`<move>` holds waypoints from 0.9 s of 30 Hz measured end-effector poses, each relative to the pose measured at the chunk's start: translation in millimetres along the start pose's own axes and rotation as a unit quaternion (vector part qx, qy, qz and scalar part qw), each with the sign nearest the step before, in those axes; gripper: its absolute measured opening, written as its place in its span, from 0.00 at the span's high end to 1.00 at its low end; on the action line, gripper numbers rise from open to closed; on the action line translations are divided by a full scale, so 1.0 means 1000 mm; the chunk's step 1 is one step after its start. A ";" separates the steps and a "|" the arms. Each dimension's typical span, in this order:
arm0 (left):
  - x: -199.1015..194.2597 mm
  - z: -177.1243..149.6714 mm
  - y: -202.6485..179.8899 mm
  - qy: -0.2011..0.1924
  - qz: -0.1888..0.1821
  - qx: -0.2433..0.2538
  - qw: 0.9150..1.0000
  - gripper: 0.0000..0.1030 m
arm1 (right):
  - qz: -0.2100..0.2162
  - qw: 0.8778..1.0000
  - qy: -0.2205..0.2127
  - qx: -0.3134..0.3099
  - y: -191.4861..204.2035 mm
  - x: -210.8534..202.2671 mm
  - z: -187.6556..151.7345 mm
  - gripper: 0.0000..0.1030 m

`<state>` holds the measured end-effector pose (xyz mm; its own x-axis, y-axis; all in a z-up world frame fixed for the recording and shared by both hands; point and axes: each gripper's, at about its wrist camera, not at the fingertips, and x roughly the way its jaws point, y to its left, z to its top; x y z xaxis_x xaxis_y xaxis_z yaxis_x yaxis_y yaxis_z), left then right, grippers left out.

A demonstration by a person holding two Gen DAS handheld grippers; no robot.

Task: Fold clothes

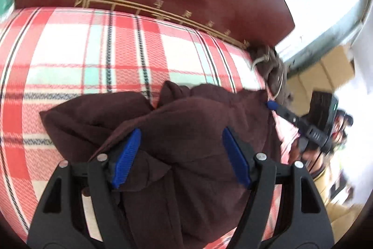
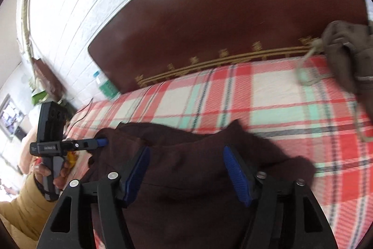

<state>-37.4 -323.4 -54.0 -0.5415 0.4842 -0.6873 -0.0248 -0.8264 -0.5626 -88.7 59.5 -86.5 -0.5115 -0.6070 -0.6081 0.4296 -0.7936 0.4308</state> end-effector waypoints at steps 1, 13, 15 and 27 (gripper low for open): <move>-0.008 -0.002 0.001 -0.012 -0.014 -0.004 1.000 0.28 | -0.019 1.000 -0.009 0.004 -0.007 -0.007 -0.001 0.27; -0.059 -0.068 0.013 -0.025 -0.029 -0.012 0.999 0.20 | 0.015 0.998 0.048 -0.035 -0.011 -0.004 -0.031 0.36; -0.050 -0.081 0.007 -0.006 0.002 0.007 1.000 0.20 | 0.020 0.997 0.063 -0.039 -0.010 0.003 -0.034 0.71; -0.032 -0.104 0.008 0.028 0.113 0.029 0.993 0.69 | 0.036 0.998 0.019 0.041 -0.041 -0.028 -0.035 0.94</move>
<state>67.2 -315.2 -84.5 -0.4907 0.2986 -0.8186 0.0430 -0.9300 -0.3651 -65.7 110.3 -110.8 -0.4520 -0.6626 -0.5972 0.4008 -0.7490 0.5276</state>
